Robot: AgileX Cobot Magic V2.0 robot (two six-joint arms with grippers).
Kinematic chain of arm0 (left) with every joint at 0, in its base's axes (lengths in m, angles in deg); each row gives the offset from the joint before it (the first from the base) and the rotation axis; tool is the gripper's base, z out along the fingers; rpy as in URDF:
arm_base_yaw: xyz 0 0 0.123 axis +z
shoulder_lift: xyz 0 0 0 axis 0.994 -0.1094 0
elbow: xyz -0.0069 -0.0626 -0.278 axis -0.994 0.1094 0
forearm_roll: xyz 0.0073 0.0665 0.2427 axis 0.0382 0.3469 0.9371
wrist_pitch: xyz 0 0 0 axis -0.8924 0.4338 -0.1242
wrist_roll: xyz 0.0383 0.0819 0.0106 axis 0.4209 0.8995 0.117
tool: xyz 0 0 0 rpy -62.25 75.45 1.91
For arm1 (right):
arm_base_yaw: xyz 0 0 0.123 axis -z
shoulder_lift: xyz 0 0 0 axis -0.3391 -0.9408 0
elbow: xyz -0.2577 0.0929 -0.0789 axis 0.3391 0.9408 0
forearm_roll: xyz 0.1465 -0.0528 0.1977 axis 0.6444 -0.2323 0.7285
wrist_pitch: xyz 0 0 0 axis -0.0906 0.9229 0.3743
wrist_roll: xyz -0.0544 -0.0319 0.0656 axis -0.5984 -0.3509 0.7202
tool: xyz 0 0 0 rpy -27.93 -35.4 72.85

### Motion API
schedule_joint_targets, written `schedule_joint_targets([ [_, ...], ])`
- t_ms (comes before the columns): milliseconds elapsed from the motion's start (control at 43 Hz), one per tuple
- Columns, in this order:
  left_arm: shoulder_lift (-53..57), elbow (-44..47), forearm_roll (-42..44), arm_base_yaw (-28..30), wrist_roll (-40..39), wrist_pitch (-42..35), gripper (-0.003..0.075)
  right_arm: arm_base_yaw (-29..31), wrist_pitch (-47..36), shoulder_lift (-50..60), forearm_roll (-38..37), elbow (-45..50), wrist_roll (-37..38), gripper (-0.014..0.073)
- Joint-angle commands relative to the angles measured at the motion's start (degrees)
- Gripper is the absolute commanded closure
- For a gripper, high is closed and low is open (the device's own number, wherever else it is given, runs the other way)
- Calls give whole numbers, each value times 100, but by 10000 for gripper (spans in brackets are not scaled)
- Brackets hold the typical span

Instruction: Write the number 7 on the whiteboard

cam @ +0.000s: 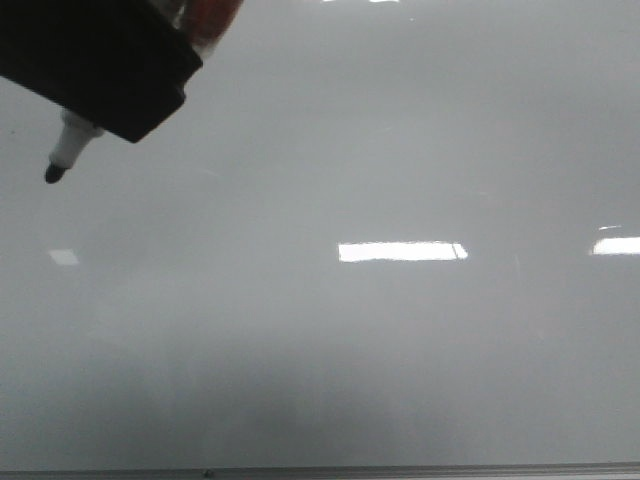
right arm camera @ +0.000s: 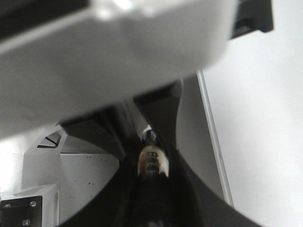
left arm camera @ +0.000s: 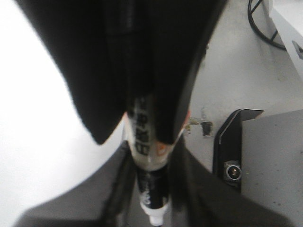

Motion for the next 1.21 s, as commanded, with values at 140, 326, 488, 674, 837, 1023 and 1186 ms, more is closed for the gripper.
schedule_joint_targets([
  [140,692,7,-86,-15,-173,-802,269,744,-244,258,-52,-16,58,656],
  [326,1951,945,-103,-15,-511,-1478,442,1482,-1591,727,315,756,58,656],
  [488,3201,1935,-107,-15,-1130,-1949,626,1614,-3161,970,836,1608,58,662],
  [674,4162,2655,-192,-15,-1590,-1965,741,1614,-3534,970,1025,1835,58,662],
  [837,4285,2801,-255,-15,-1590,-1965,741,1607,-3554,757,1395,1700,58,662],
  [1023,4275,2805,-255,-15,-1590,-2023,741,1405,-3554,-207,1412,936,-62,662],
  [1186,4275,2805,-255,-15,-1590,-2023,741,1160,-3531,-1159,1412,140,-62,662],
])
